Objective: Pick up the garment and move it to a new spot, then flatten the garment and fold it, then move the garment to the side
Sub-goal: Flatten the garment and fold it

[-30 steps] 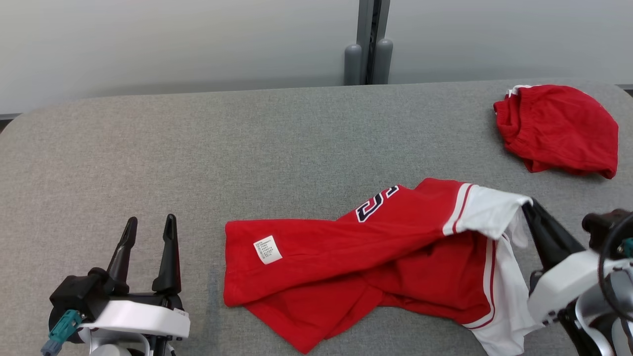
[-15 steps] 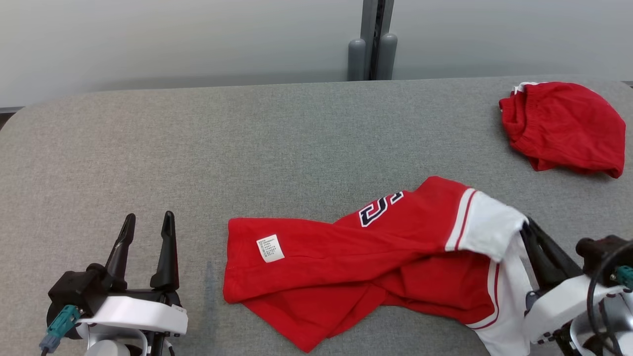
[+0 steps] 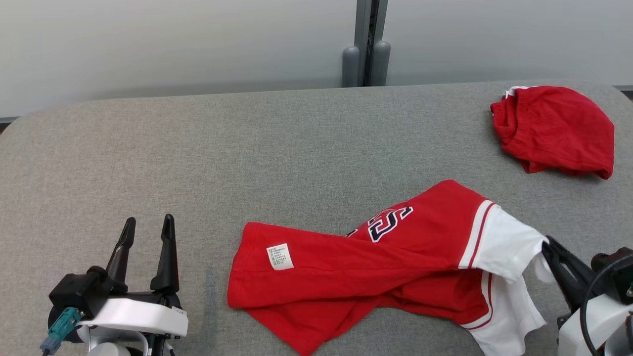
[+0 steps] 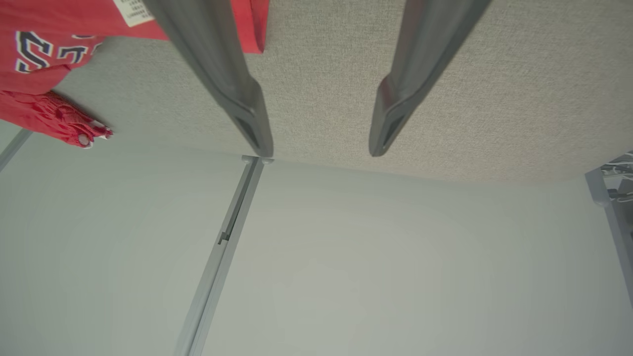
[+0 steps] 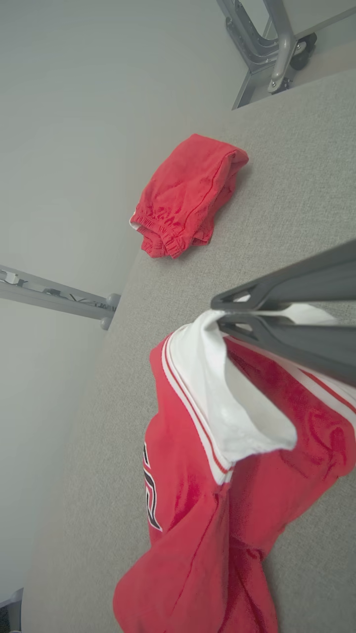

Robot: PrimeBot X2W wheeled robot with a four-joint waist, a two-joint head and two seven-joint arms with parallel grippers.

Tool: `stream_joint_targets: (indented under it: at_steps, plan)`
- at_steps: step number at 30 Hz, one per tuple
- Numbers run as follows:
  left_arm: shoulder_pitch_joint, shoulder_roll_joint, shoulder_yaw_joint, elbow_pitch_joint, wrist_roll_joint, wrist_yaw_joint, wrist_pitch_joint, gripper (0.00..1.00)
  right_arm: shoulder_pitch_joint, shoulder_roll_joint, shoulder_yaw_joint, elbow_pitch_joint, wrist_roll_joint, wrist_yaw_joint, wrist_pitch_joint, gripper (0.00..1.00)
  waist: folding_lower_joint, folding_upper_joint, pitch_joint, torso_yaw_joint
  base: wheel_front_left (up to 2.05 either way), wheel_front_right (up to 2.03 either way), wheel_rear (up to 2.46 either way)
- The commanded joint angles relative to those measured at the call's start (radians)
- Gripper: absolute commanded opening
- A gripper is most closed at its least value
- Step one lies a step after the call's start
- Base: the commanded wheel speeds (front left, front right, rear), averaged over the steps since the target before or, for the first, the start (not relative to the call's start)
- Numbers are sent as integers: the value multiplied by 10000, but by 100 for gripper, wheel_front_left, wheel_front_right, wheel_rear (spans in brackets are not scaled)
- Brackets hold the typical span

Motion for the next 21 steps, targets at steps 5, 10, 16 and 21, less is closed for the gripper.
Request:
stream_joint_targets:
  at_steps: [5,10,16,21]
  plan:
    - [-120,10,33,41,38,-38,-14,100,285,-164,418,394,649,0,402,17,0,-1,22,-50,0,0,0]
    - [-204,81,39,50,70,-61,-14,100,229,-16,905,886,1234,0,707,100,0,-1,67,-47,0,0,0]
    - [-155,118,85,50,75,-69,-14,100,146,-231,878,638,1660,0,856,100,0,-1,92,-89,0,0,0]
    - [-168,160,70,36,99,-80,-14,100,-68,47,381,-98,2302,0,-191,100,0,-1,79,-146,0,0,0]
